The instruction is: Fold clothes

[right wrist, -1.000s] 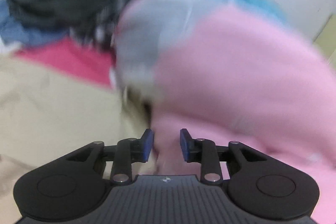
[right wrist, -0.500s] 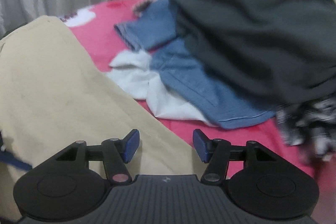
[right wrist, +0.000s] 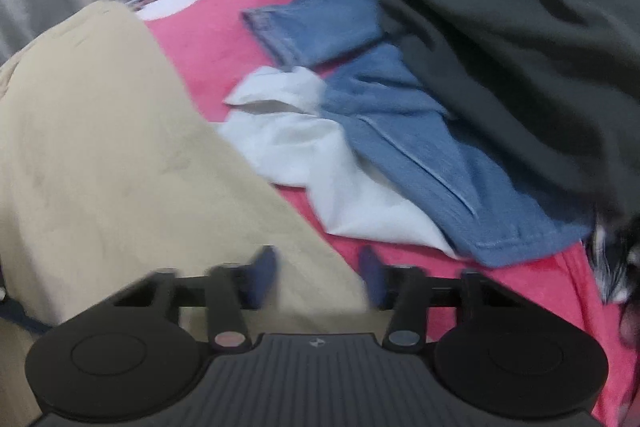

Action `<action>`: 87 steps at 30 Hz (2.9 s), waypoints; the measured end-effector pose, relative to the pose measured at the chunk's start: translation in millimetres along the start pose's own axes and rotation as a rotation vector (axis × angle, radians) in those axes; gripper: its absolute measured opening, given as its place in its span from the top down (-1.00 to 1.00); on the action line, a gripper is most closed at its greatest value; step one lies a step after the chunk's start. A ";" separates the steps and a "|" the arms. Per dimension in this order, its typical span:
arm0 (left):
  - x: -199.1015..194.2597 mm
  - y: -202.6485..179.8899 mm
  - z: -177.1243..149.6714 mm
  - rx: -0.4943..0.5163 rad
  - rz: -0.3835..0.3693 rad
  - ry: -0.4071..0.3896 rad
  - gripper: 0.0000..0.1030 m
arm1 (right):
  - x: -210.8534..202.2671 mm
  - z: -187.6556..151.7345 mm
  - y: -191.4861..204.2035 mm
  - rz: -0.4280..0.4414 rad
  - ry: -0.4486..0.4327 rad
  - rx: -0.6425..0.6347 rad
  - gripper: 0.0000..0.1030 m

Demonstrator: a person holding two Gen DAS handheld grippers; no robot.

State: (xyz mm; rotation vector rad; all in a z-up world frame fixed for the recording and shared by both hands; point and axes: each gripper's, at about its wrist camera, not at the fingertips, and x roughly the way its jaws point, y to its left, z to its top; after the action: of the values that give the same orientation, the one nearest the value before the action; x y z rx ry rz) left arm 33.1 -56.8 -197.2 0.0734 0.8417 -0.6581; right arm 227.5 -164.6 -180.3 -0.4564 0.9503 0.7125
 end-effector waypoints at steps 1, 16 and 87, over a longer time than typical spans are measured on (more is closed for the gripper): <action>-0.3 -0.6 -0.2 0.000 0.003 -0.003 -0.71 | -4.7 2.4 9.2 -0.049 -0.015 -0.039 0.99; 7.4 6.9 9.8 -0.036 0.016 -0.008 -0.72 | 6.7 9.6 25.3 -0.356 -0.126 -0.184 0.74; -142.3 255.3 -61.7 -0.631 0.776 -0.185 -0.64 | 142.1 252.8 251.7 0.267 -0.200 -0.216 0.95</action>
State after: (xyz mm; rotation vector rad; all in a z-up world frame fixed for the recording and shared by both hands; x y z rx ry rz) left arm 68.2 239.7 -186.5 -0.2219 0.7329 0.3372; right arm 244.5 219.0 -183.6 -0.4417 0.7552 1.0898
